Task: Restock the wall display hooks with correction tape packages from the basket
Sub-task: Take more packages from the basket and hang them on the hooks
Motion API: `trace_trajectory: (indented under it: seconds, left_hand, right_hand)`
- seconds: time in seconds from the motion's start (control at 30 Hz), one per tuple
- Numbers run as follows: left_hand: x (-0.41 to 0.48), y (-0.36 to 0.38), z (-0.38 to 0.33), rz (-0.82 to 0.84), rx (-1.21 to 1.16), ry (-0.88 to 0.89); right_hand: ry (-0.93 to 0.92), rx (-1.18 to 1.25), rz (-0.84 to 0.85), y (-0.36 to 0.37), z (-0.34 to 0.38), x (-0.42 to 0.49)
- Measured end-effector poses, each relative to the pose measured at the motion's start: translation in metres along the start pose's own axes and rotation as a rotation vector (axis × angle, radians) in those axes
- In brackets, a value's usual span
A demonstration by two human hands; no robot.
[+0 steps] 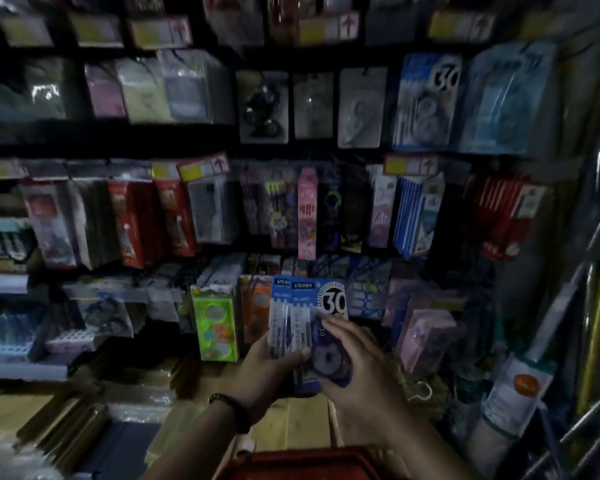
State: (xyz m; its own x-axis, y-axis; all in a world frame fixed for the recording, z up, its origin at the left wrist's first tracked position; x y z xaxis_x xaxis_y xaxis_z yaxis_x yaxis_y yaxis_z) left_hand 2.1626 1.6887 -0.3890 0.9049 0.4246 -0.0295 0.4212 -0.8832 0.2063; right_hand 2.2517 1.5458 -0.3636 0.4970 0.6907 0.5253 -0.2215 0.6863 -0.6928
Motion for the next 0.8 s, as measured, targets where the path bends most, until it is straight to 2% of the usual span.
trace_trajectory:
  seconds: [0.2, 0.37, 0.57, 0.8]
  left_hand:
    - [0.02, 0.02, -0.07, 0.01, 0.037, 0.048]
    - [0.044, 0.037, -0.128, -0.073, 0.072, 0.117]
    - [0.073, 0.059, -0.209, -0.065, 0.181, 0.286]
    - [0.116, 0.089, -0.269, -0.038, 0.153, 0.4]
  right_hand:
    - [0.012, -0.093, -0.078, -0.075, 0.004, 0.052]
    - [-0.001, -0.204, -0.134, -0.138, 0.009, 0.092]
    - [-0.002, -0.331, -0.249, -0.218, 0.01, 0.138]
    - [0.025, -0.485, -0.31, -0.282, 0.011, 0.189]
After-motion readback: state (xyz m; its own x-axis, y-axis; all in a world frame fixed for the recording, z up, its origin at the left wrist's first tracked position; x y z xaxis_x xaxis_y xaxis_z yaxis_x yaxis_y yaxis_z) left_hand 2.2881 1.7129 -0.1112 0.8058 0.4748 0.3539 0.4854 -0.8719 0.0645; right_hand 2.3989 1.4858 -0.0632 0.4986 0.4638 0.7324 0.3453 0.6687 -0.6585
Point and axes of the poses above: each hand's wrist, its own x-axis towards the middle knuckle, its own y-axis out of the palm, z = x × y, the point moved 8 cm from there along x, towards the middle knuckle, and after that the axes turned 1 degree about -x, right-handed, at the moved point
